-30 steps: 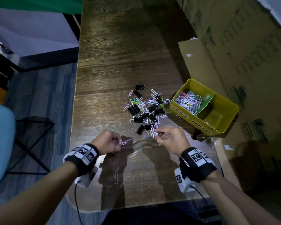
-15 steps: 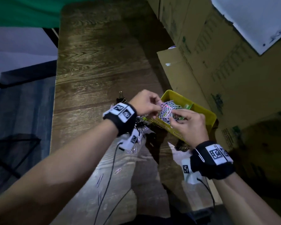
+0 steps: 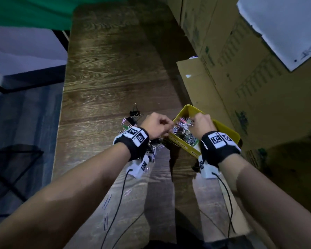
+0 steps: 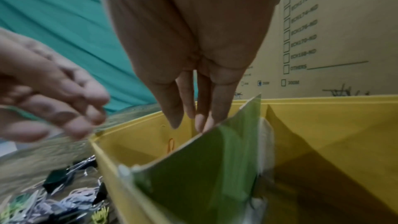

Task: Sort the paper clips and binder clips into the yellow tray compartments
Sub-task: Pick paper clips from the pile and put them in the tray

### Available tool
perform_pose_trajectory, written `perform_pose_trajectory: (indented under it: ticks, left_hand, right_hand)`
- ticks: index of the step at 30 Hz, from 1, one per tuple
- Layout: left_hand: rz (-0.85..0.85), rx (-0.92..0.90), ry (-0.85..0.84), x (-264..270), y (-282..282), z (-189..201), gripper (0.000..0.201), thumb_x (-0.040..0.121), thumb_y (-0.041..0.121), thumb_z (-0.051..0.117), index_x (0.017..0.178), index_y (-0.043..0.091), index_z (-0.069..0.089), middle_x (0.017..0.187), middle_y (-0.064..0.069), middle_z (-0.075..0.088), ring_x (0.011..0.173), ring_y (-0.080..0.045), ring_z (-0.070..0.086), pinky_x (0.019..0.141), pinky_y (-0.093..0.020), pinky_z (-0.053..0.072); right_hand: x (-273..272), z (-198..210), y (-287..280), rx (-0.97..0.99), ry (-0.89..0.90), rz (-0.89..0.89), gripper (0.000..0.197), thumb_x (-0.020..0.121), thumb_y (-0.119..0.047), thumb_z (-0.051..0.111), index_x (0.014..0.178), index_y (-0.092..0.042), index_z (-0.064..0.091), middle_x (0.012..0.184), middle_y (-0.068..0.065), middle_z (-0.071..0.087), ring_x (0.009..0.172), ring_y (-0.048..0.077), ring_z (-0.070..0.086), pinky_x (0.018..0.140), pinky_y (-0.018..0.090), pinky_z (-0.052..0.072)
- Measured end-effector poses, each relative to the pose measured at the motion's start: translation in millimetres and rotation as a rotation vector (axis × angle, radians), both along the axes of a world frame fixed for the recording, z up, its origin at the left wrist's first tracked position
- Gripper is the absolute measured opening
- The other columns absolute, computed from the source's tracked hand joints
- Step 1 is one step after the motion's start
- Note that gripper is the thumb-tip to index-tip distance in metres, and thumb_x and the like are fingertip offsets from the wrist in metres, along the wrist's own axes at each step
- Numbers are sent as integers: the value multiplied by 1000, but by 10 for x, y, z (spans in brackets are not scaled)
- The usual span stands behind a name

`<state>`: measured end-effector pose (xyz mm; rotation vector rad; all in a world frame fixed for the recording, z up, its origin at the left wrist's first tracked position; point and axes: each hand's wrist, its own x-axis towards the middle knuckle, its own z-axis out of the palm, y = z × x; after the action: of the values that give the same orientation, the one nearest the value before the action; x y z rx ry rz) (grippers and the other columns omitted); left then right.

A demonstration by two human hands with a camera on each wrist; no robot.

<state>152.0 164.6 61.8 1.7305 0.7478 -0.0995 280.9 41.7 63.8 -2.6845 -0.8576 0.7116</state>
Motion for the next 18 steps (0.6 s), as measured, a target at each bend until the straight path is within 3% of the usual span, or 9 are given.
perform_pose_trajectory:
  ticks: [3,5,7,9,12,15,18]
  left_hand:
    - [6,-3,6,-277,72,53,13,87,6,61,79,15,66,77,-15,69,72,-27,66,79,-46,57]
    - [-31,56,8,-522,117,75,10,86,8,62,81,16,67,78,-16,68,70,-26,64,75,-42,57]
    - [-150,217,65,-837,159,51,8,84,12,64,88,16,70,82,-11,71,71,-21,64,73,-28,53]
    - [-312,349,172,-1224,180,-8,15,82,13,65,95,17,71,88,-4,72,74,-14,63,72,-21,50]
    - [-520,436,303,-1859,121,-158,25,75,19,64,100,21,68,94,-1,70,80,-16,64,75,-28,52]
    - [-632,537,459,-2500,-97,-427,62,72,36,66,130,28,44,119,0,49,104,-20,54,78,-33,50]
    - [-709,625,523,-2917,-400,-600,87,67,45,68,139,32,21,132,1,29,114,-22,41,81,-36,51]
  right_hand:
    - [-56,44,58,-2,-38,62,31,87,-11,60,118,-13,63,112,18,65,98,35,63,87,44,54]
    - [-189,105,100,103,-65,114,26,88,-15,57,111,-17,67,105,15,69,93,32,64,84,39,54]
    - [-409,160,139,241,-20,207,25,87,-14,56,107,-20,70,101,10,71,89,24,66,85,33,54]
    - [-690,195,176,292,79,361,23,87,-14,59,107,-19,71,101,5,71,84,15,65,83,25,51]
    - [-1173,75,209,247,138,623,22,87,-17,60,106,-19,71,103,2,71,90,16,64,82,21,47]
    - [-1657,-251,154,151,180,809,24,87,-17,59,109,-19,68,113,2,66,102,20,61,89,34,50]
    - [-2036,-518,55,70,158,946,32,88,-15,56,120,-18,60,118,5,56,107,26,56,85,38,52]
